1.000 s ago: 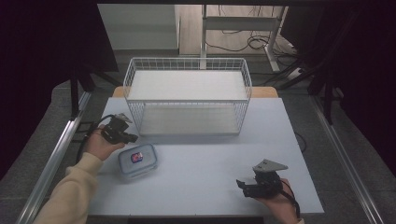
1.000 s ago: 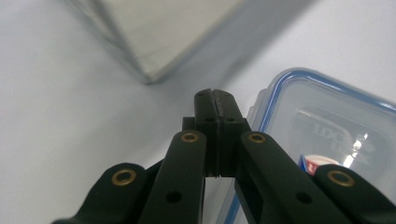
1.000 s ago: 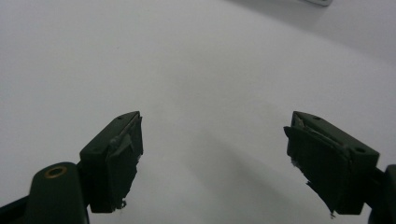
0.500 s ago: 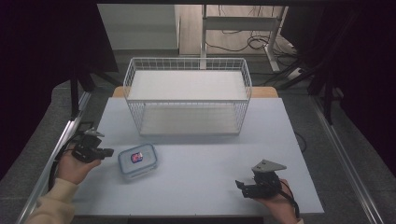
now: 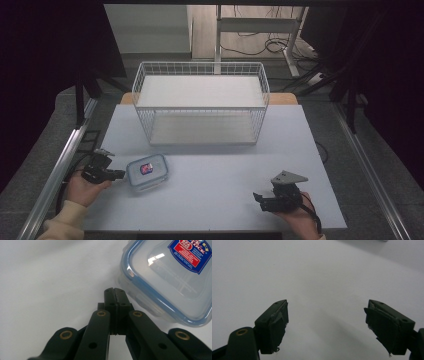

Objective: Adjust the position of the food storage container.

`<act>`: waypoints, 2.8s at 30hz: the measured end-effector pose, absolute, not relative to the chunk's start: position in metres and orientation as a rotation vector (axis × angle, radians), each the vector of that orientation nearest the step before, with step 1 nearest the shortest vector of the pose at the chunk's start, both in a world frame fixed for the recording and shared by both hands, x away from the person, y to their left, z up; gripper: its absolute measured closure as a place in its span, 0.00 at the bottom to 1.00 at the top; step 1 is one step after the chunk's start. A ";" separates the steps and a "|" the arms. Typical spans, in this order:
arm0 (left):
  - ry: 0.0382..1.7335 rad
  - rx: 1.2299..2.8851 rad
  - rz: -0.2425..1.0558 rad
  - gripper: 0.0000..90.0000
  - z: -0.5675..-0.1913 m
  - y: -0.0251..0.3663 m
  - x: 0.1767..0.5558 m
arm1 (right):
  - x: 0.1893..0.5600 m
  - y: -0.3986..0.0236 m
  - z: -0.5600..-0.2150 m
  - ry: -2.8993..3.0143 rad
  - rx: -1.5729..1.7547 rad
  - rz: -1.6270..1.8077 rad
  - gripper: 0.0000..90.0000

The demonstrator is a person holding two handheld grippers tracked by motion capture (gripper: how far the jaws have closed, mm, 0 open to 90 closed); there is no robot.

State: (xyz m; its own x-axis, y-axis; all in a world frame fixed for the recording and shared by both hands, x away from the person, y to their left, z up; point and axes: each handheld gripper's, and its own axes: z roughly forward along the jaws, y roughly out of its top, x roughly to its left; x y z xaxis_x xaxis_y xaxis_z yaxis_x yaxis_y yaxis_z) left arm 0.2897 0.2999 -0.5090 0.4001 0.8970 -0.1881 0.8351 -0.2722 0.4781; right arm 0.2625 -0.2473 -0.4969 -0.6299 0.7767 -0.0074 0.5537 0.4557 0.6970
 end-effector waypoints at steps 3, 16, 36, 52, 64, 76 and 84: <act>1.481 2.160 0.174 1.00 -0.510 0.297 0.292 | 0.263 -0.249 -0.497 2.377 1.137 0.964 0.21; 1.430 2.184 0.130 1.00 -0.508 0.273 0.315 | 0.262 -0.249 -0.495 2.360 1.143 0.968 0.21; 1.294 2.215 0.038 1.00 -0.509 0.217 0.324 | 0.261 -0.248 -0.495 2.365 1.137 0.970 0.21; 1.205 2.211 -0.026 1.00 -0.511 0.163 0.338 | 0.261 -0.247 -0.495 2.373 1.133 0.961 0.21; 1.173 2.210 -0.047 1.00 -0.511 0.139 0.345 | 0.261 -0.248 -0.495 2.373 1.132 0.961 0.21; 1.152 2.217 -0.017 1.00 -0.506 0.134 0.346 | 0.260 -0.248 -0.493 2.366 1.128 0.994 0.21; 1.144 2.138 0.081 0.99 -0.490 0.166 0.313 | 0.260 -0.249 -0.493 2.363 1.126 1.008 0.21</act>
State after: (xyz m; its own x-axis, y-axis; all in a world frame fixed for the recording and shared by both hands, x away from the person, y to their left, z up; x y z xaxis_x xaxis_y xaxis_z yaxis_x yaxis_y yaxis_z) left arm 0.3128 0.1662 -0.4898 0.6081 0.7507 -0.2581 0.7071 -0.3645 0.6060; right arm 0.2601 -0.2488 -0.4926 -0.6306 0.7761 0.0022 0.5387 0.4356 0.7212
